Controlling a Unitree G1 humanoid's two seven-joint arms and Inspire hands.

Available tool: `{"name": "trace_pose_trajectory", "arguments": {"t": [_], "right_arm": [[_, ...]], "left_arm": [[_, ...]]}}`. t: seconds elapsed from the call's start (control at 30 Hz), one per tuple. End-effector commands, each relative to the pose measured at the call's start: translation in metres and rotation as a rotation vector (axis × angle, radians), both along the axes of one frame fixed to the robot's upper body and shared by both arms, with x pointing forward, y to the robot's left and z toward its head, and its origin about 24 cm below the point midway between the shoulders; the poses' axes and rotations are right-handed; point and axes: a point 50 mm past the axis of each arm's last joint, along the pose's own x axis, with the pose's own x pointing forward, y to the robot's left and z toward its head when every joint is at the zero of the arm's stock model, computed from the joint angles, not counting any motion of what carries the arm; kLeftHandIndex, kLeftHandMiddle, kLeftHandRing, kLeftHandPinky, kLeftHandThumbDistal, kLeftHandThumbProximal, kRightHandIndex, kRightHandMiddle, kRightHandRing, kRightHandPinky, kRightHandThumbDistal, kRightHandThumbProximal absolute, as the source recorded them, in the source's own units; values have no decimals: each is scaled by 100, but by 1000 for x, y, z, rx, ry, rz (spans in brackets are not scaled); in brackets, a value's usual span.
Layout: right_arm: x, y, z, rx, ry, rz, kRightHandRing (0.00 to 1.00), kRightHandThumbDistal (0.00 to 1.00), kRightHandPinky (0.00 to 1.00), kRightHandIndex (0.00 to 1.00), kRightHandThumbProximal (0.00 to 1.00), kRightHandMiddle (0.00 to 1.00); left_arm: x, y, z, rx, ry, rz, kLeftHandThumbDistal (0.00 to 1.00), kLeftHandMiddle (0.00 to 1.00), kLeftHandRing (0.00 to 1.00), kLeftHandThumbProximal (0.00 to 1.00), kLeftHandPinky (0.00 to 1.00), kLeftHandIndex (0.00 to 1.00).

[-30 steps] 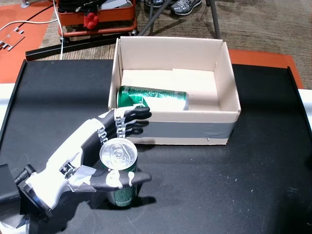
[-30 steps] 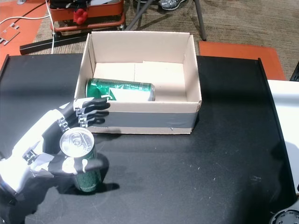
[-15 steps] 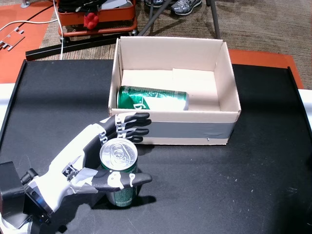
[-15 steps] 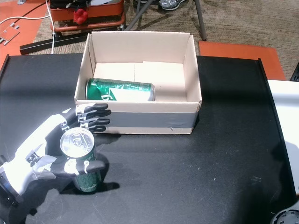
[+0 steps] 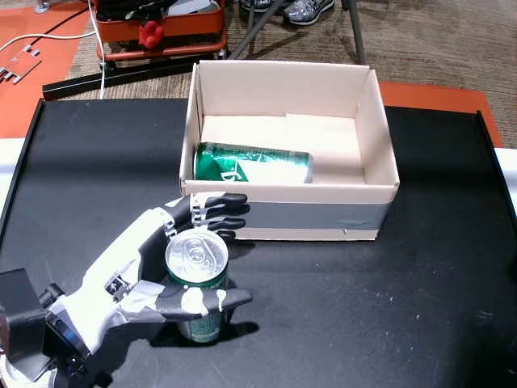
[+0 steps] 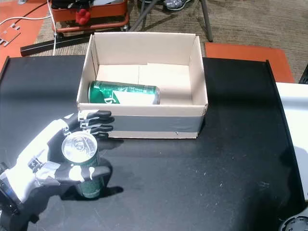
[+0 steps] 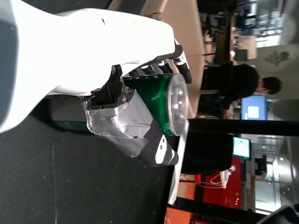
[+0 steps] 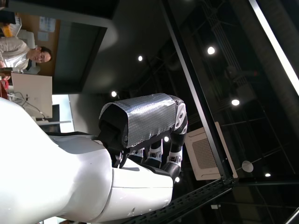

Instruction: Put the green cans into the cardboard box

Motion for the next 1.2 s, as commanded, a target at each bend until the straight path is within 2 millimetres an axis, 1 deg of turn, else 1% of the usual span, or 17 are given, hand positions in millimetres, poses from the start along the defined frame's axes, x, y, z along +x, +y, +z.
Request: {"name": "trace_pose_trajectory", "arguments": {"t": [0.0, 0.1, 0.17, 0.27, 0.33, 0.4, 0.43, 0.5, 0.67, 0.7, 0.77, 0.9, 1.03, 1.07, 1.13, 1.17], "right_arm": [[-2, -1, 1, -2, -3, -10, 40, 20, 47, 25, 27, 30], [-3, -1, 0, -4, -1, -10, 40, 19, 47, 25, 27, 31], [-3, -1, 0, -4, 1, -7, 41, 20, 47, 25, 27, 31], [-3, -1, 0, -1, -1, -1, 40, 20, 47, 25, 26, 30], [-3, 0, 0, 0, -6, -1, 39, 19, 46, 24, 26, 30], [-3, 0, 1, 3, -5, -3, 39, 21, 46, 24, 26, 30], [-3, 0, 1, 2, -4, -2, 39, 19, 46, 25, 26, 30], [-2, 0, 1, 3, -3, -3, 40, 20, 46, 25, 25, 30], [-2, 0, 1, -1, -7, 0, 40, 18, 47, 25, 26, 31], [-2, 0, 1, -1, -8, 4, 40, 18, 47, 25, 26, 31], [-2, 0, 1, 2, -6, 2, 40, 20, 47, 25, 26, 31], [-3, 0, 0, -2, 0, -6, 41, 19, 47, 25, 26, 31], [-2, 0, 1, 0, -5, -1, 40, 19, 47, 25, 27, 31], [-2, 1, 1, 1, -5, -2, 40, 19, 47, 25, 27, 31], [-2, 1, 1, 1, -3, -8, 40, 21, 47, 25, 27, 31], [-2, 0, 1, 2, -5, -5, 40, 19, 47, 25, 26, 31]], "left_arm": [[0, 1, -5, 15, 44, -2, 93, 82, 82, 5, 80, 84], [-1, 1, -7, 14, 68, 3, 92, 81, 80, 4, 80, 85], [-1, 1, -8, 9, 81, 3, 89, 78, 77, 2, 77, 83], [-1, 1, -9, 5, 92, 1, 89, 74, 74, 6, 75, 80], [-1, 0, -10, 7, 98, 1, 87, 73, 73, 5, 73, 79], [-1, 0, -11, 8, 104, 0, 86, 71, 72, 4, 72, 77], [-1, 0, -11, 9, 111, 0, 88, 70, 71, 4, 71, 76], [-1, 0, -12, 10, 122, -1, 86, 69, 70, 4, 71, 75], [-1, -1, -13, 24, 128, -5, 82, 66, 67, 1, 69, 72], [-2, -1, -13, 25, 129, -5, 82, 65, 66, 1, 69, 72], [-2, -1, -13, 28, 123, -3, 81, 63, 64, 2, 67, 69], [-2, -2, -14, 20, 129, 2, 80, 57, 58, 0, 62, 64], [-1, -3, -15, 14, 144, 4, 79, 54, 55, 0, 57, 61], [-1, -3, -15, 8, 145, 2, 77, 53, 54, 0, 56, 60], [-1, -3, -14, 3, 144, 0, 77, 52, 53, 0, 55, 59], [-1, -3, -14, -1, 145, -1, 77, 51, 52, 0, 54, 58]]}}
